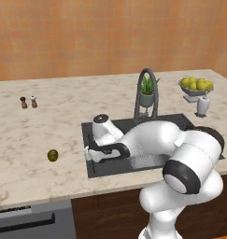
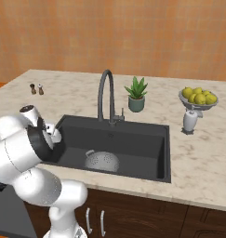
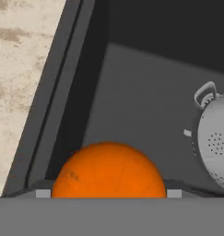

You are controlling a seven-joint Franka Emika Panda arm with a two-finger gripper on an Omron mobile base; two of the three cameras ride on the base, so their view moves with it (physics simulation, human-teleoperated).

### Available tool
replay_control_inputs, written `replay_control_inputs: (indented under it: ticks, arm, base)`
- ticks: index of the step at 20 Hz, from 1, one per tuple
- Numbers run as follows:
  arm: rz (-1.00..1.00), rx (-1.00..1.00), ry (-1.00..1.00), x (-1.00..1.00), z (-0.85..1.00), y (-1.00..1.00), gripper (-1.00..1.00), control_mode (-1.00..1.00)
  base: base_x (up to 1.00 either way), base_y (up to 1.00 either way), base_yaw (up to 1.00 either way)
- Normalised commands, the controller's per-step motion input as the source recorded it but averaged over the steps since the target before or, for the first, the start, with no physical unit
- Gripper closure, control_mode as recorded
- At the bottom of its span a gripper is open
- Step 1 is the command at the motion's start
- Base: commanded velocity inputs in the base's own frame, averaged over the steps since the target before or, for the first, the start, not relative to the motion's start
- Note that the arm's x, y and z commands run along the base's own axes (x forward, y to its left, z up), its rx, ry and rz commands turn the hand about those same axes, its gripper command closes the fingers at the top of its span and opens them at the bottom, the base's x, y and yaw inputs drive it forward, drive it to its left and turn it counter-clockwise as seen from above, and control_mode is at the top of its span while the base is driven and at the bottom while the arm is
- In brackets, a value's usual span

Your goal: Put the colander in the sink, put the kiwi, orange in the colander, and turn on the sink faucet and pour water over the colander.

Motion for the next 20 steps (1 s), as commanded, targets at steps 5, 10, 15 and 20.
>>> replay_control_inputs:
  ticks: [5, 10, 15, 20]
  arm:
    - [-0.02, 0.01, 0.00, 0.43, -0.14, -0.88, 1.00, -1.00]
    - [0.00, 0.00, 0.04, 0.61, -0.46, -0.50, 1.00, -1.00]
    - [-0.03, 0.00, 0.01, 0.32, -0.33, -0.45, 1.00, -1.00]
    - [-0.04, 0.00, 0.00, 0.04, -0.21, -0.65, 1.00, -1.00]
  base:
    - [0.00, 0.00, 0.00]
    - [0.00, 0.00, 0.00]
    - [0.00, 0.00, 0.00]
    - [0.00, 0.00, 0.00]
